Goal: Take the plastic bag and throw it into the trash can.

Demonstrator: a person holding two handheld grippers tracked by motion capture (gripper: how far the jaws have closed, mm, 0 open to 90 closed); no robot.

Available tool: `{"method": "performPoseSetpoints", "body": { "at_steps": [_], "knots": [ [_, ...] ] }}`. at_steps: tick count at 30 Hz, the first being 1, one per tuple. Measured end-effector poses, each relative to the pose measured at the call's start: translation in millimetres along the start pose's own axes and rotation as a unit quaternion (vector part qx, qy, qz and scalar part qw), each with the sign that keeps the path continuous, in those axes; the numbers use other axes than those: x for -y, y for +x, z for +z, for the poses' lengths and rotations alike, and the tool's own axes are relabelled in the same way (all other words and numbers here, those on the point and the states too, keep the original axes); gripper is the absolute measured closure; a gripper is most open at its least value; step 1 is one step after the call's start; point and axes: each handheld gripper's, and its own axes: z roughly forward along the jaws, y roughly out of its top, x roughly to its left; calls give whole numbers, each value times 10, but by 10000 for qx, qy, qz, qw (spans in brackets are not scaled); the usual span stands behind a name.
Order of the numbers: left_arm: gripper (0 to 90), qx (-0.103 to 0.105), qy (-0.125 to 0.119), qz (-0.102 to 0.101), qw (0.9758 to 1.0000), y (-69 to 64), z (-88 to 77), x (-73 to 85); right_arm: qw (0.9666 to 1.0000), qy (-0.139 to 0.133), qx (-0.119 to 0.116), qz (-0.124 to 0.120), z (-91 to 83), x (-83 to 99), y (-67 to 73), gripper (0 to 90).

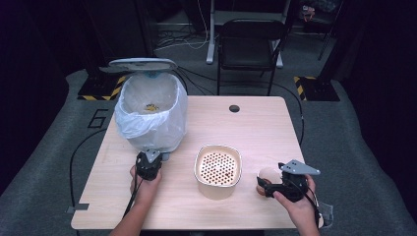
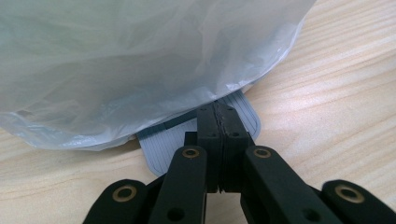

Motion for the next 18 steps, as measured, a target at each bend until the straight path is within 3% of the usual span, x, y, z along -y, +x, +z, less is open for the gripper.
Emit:
{"method": "performPoseSetpoints", "body": {
  "at_steps": [8,12,18],
  "knots": [
    [892,35,-10,-36,10000,12,1,1,9998,188,-47,19,90,116,-39,28],
    [892,12,-48,-13,10000,16,3,2,9996,258,-38,-81,202,215,-49,147],
    [892,45,-24,-37,10000,24,-5,1,9988,451,-44,-172,302,286,-71,210]
  ]
}}
